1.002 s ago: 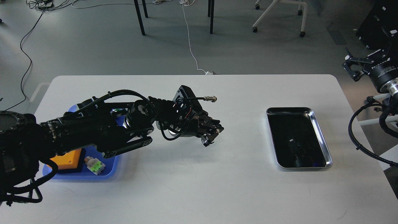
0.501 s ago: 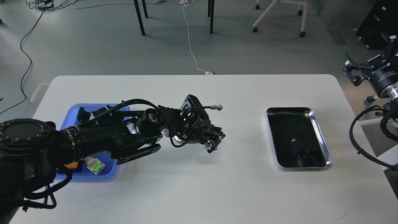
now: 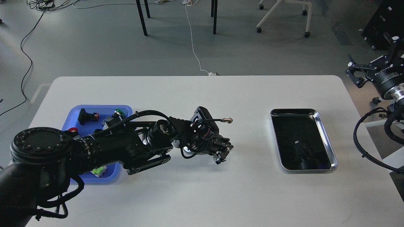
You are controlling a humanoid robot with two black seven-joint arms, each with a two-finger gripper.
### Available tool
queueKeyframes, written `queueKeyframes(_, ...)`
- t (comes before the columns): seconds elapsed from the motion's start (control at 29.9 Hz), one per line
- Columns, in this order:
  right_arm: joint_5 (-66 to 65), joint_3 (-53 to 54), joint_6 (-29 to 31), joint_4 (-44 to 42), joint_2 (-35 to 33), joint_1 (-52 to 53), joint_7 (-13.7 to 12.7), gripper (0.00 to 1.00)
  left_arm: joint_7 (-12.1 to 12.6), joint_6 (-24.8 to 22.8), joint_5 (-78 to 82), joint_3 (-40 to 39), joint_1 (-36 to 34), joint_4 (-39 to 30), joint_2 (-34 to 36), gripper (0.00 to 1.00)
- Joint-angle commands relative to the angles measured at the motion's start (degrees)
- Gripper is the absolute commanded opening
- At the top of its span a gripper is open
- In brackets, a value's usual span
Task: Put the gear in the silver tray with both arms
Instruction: 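Release the gear on the table between trays and withdraw left arm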
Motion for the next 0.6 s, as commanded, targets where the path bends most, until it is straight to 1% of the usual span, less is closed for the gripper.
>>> queueKeyframes(0.0, 0.0, 0.1, 0.0, 0.0, -0.1, -0.2, 0.0, 0.99, 1.6, 0.0, 0.0, -0.1, 0.2, 0.0, 0.0, 0.32)
queueKeyframes(0.07, 0.0, 0.0, 0.0, 0.0, -0.1, -0.2, 0.0, 0.99, 2.2, 0.0, -0.2, -0.1, 0.1, 0.0, 0.0, 0.42)
queueKeyframes(0.1, 0.0, 0.0, 0.0, 0.0, -0.1, -0.3, 0.0, 0.99, 2.2, 0.1, -0.3, -0.1, 0.1, -0.1, 0.0, 0.45)
queueKeyframes(0.27, -0.1, 0.0, 0.0, 0.1, -0.1, -0.4, 0.0, 0.99, 2.1, 0.2, -0.8, -0.7, 0.0, -0.7, 0.3, 0.54)
queueKeyframes(0.33, -0.8, 0.0, 0.0, 0.1, -0.1, -0.2, 0.0, 0.99, 1.8, 0.3, -1.0, -1.2, -0.1, -0.8, 0.8, 0.60)
queueKeyframes(0.37, -1.4, 0.0, 0.0, 0.2, -0.1, 0.1, 0.0, 0.99, 1.6, 1.1, -1.2, -1.7, -0.1, -0.9, 0.9, 0.65)
queueKeyframes(0.4, -2.1, 0.0, 0.0, 0.3, -0.1, 0.4, -0.1, 0.99, 1.4, 2.7, -2.2, -2.9, -0.1, -1.0, 1.0, 0.73)
queueKeyframes(0.43, -2.7, 0.0, 0.0, 0.4, -0.2, 0.7, -0.1, 0.99, 1.2, 4.3, -3.7, -4.3, -0.3, -1.1, 1.3, 0.78)
queueKeyframes(0.5, -4.8, 0.0, 0.0, 0.4, -0.3, 1.6, -0.5, 0.99, -0.8, 5.7, -7.8, -5.9, -0.3, -1.5, 2.8, 0.80)
queueKeyframes(0.57, -9.4, -0.1, 0.0, 0.5, -1.0, 3.1, -0.6, 0.99, -4.1, 5.7, -11.8, -6.6, -0.5, -1.8, 5.8, 0.80)
